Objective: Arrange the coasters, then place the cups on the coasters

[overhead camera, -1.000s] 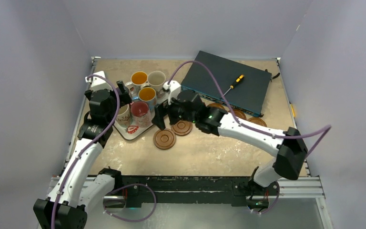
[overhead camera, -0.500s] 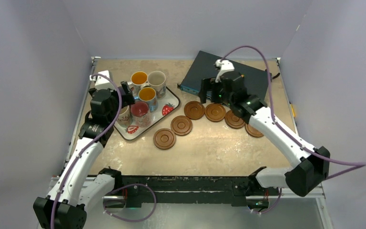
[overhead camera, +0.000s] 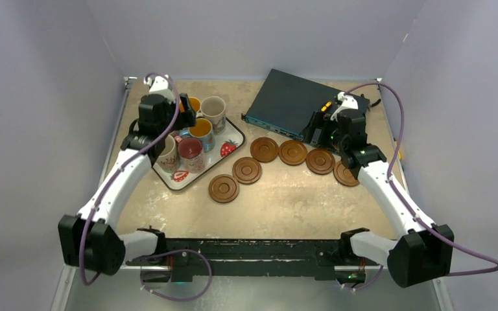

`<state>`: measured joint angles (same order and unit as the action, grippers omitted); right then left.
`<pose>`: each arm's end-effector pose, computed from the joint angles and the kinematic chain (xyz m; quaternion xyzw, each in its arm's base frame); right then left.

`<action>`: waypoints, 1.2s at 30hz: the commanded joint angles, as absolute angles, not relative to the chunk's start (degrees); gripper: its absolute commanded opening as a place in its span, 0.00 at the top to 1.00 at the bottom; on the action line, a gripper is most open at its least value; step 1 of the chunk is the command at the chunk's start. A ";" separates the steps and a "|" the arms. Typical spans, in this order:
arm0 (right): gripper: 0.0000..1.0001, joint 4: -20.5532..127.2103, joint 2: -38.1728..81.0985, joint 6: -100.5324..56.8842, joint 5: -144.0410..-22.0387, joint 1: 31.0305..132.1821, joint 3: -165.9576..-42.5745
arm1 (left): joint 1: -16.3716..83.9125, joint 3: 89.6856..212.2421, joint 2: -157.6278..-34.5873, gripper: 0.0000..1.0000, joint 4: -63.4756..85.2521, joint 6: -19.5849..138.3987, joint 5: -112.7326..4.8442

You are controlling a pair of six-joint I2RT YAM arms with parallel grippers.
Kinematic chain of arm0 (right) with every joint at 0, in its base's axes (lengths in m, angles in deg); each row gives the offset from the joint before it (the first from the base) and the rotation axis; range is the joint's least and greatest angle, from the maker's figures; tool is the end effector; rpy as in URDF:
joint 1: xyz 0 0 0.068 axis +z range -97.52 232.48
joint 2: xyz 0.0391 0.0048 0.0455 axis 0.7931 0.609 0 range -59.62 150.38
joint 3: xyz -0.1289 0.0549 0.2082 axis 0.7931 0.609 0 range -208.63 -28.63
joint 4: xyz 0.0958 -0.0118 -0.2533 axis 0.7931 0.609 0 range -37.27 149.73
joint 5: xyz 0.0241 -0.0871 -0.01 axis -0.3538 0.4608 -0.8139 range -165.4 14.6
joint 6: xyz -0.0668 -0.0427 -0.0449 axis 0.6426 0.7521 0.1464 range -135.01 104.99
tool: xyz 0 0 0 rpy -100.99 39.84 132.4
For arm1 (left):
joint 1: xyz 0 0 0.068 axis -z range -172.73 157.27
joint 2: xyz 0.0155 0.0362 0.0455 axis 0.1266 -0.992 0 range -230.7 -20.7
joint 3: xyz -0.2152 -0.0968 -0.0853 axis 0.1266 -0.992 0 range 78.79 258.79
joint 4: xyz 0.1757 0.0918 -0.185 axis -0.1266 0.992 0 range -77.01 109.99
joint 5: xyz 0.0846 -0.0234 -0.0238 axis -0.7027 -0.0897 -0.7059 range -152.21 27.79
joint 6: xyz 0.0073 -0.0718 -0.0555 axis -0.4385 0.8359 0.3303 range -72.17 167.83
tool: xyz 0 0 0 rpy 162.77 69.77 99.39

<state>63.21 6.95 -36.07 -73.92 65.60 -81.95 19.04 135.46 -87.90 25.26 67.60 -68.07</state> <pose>0.3206 0.0725 0.2722 0.0651 0.8348 0.1503 0.5257 0.3262 -0.0594 0.2882 -0.0863 0.8278 -0.1092 0.5434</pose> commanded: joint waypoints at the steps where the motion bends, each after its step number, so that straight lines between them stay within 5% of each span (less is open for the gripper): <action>1: 0.04 58.42 3.81 -36.96 -77.48 65.75 -80.97 | 19.24 146.23 -96.43 0.31 26.65 70.33 -62.47; 12: 0.06 58.40 -0.04 -35.64 -80.55 65.75 -77.30 | 21.45 159.21 -112.36 0.56 32.10 69.03 -66.58; 36: 0.07 58.01 1.10 -35.22 -83.11 65.76 -75.43 | 22.83 164.80 -124.19 0.72 32.02 66.92 -69.08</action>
<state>59.45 1.11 -35.74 -81.66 65.60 -75.39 22.67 162.58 -123.75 33.64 68.49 -70.17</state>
